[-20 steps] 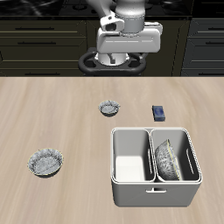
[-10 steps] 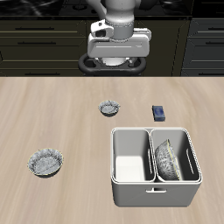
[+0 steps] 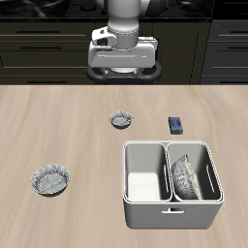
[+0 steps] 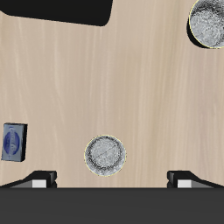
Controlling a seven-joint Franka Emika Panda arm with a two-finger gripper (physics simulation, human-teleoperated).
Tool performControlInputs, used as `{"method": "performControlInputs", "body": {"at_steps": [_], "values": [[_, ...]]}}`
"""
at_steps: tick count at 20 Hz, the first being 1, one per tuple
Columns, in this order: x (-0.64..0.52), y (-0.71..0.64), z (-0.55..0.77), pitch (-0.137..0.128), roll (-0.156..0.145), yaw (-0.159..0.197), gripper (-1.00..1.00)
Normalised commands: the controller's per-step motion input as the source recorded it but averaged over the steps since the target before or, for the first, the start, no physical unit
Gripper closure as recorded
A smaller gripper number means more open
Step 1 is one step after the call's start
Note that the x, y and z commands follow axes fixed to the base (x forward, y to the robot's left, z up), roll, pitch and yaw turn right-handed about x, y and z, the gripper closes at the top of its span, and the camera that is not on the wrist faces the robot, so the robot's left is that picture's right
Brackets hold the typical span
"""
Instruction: Place the largest bowl in the left side of the drainer and place the smallest bowl in the right side
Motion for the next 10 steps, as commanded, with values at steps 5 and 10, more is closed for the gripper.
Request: {"method": "performControlInputs", "body": {"at_steps": [5,10], "values": [[-0.06,-0.19,-0.26,0.027,-0.017,-0.006,-1.0],[-0.04,-0.14,-0.27,0.04,-0.018,-0.02,-1.0]]}}
